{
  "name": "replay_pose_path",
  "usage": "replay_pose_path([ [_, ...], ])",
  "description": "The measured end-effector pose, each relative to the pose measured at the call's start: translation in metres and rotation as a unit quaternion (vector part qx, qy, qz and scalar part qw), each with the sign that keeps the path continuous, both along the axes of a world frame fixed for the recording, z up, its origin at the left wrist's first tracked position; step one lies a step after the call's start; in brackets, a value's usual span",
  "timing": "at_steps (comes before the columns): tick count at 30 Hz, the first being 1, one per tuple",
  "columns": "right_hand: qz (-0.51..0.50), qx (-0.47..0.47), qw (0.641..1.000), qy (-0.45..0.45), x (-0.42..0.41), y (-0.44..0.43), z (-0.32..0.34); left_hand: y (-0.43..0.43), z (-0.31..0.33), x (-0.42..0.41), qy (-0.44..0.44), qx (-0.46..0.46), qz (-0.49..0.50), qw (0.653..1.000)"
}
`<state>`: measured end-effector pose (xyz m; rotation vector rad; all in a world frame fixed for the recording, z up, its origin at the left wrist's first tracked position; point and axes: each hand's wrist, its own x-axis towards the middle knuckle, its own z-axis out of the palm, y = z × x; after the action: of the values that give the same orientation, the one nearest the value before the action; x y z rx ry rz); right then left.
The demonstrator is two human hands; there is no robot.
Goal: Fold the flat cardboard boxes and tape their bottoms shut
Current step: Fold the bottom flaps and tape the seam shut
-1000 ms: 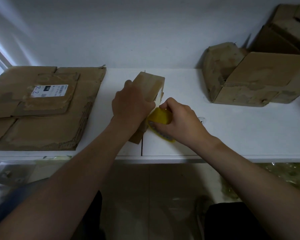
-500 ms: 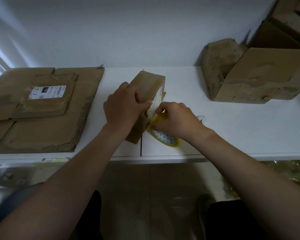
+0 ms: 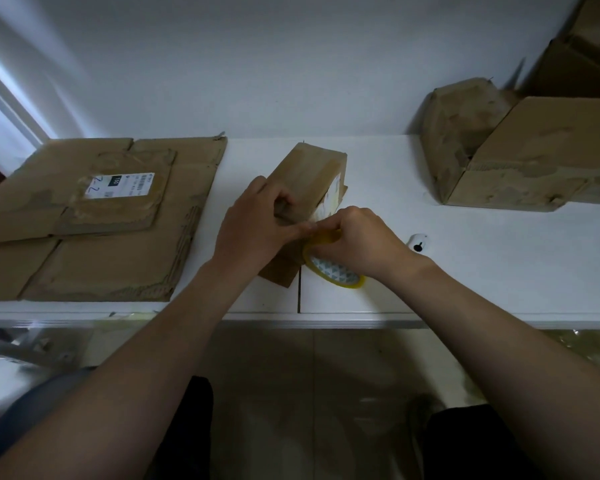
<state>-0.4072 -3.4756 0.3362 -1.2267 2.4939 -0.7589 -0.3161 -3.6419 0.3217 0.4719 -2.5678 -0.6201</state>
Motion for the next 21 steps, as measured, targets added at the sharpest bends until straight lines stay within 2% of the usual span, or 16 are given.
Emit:
replay_pose_path([
  [6, 0.055, 0.013, 0.998, -0.012, -0.006, 0.008, 0.001, 0.000, -0.004, 0.003, 0.012, -0.032, -0.001, 0.999],
  [12, 0.012, 0.007, 1.000, 0.000, -0.010, 0.012, -0.001, -0.017, 0.003, 0.009, 0.016, 0.027, -0.046, 0.998],
  [16, 0.039, 0.040, 0.997, 0.045, -0.003, 0.005, 0.001, -0.025, 0.001, 0.007, 0.014, 0.039, -0.071, 0.997],
  [21, 0.045, 0.047, 0.997, 0.049, 0.002, 0.001, 0.008, -0.025, 0.002, 0.013, 0.007, 0.046, -0.080, 0.996],
])
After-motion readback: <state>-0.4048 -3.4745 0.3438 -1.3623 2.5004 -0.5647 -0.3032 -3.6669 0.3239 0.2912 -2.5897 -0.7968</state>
